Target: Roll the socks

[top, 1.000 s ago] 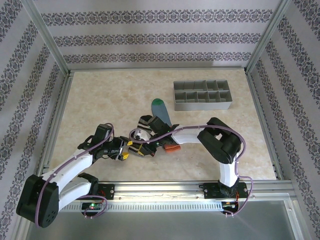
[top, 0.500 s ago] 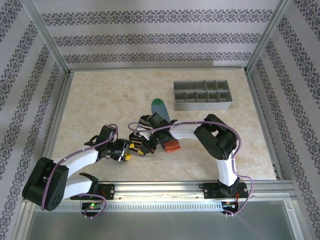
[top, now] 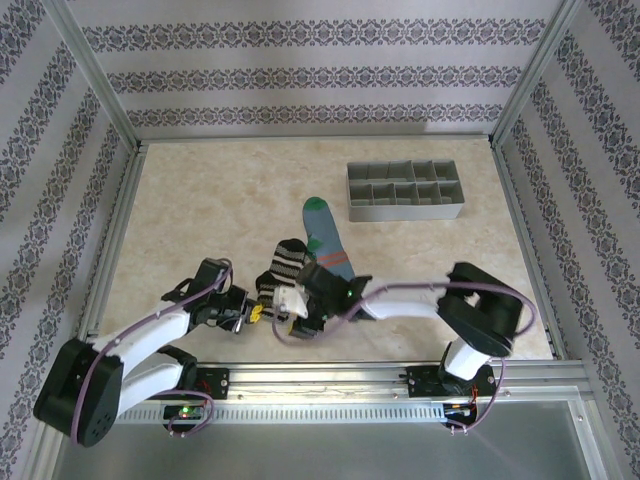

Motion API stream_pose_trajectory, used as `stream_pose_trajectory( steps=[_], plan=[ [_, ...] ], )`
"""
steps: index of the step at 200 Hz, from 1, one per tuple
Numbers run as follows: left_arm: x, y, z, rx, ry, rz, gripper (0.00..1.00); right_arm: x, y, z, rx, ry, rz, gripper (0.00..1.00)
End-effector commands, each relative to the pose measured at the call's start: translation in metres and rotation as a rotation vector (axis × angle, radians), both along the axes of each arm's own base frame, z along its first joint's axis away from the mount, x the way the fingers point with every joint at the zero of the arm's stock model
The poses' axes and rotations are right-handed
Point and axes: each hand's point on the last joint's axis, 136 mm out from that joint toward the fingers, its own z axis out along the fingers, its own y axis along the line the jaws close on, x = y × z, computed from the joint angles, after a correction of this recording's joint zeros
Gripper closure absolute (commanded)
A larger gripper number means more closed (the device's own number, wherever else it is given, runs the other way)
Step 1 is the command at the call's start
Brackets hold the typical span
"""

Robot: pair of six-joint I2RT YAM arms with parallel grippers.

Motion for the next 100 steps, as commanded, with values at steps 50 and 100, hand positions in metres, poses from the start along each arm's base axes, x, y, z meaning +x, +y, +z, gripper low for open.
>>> stream_pose_trajectory(
  steps=[50, 100],
  plan=[
    [-0.046, 0.023, -0.032, 0.071, 0.242, 0.104, 1.0, 0.012, 0.035, 0.006, -0.121, -0.641, 0.109, 0.42],
    [-0.043, 0.023, -0.032, 0.075, 0.24, 0.095, 1.0, 0.03, 0.052, -0.014, -0.189, -0.709, 0.096, 0.63]
  ],
)
